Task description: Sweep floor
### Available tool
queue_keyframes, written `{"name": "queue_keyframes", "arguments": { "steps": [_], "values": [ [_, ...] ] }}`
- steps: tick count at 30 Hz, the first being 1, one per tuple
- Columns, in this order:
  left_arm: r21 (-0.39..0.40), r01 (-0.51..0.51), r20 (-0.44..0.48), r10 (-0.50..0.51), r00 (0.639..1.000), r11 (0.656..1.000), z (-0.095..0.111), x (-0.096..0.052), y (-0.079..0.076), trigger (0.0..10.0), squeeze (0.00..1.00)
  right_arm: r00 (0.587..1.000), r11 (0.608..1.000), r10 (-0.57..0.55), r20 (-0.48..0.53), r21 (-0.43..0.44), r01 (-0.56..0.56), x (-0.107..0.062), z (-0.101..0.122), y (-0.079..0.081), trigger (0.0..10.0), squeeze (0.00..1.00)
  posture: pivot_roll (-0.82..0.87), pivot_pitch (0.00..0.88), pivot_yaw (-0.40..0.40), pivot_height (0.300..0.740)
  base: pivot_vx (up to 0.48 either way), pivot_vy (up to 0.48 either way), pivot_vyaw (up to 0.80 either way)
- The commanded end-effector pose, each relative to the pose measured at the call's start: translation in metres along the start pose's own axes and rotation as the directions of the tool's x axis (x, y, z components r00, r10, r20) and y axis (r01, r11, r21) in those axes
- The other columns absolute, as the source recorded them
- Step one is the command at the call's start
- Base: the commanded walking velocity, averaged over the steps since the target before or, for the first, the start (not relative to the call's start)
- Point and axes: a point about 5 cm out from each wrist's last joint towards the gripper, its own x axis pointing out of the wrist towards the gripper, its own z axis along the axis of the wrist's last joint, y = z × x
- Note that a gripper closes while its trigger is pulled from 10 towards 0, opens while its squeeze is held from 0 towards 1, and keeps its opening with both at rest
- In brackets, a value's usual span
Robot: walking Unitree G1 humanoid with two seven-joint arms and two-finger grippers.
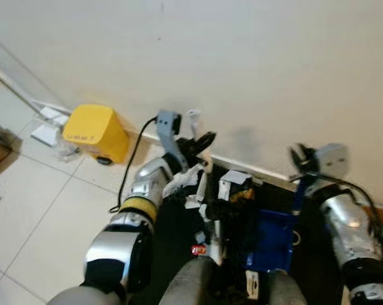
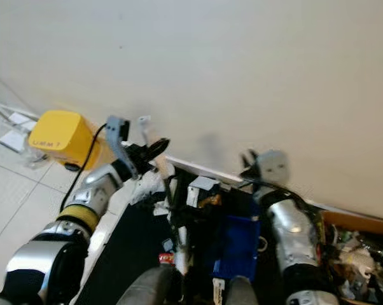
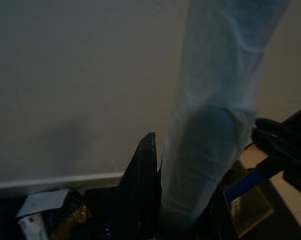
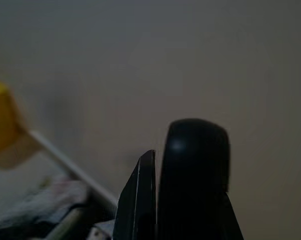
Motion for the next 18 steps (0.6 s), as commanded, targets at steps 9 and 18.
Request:
{"name": "queue_keyframes", "arguments": {
  "steps": [9,18],
  "values": [
    [-0.134,0.093,0.062,-0.086,0.994,0.987,-0.006,0.019,-0.02,10.0,0.0,0.993,0.991,0.122,0.001,-0.061,-0.122,-0.005,-0.003,0.01,10.0,0.0,0.05,0.254,0.157,0.74,0.0,0.0,0.0],
    [-0.111,0.221,0.15,-0.203,0.968,0.969,0.017,0.031,-0.034,10.0,0.0,0.992,0.962,0.126,-0.029,0.249,-0.115,-0.012,-0.017,0.036,10.0,0.0,0.08,0.25,0.157,0.74,0.0,0.0,0.0]
  ]
}}
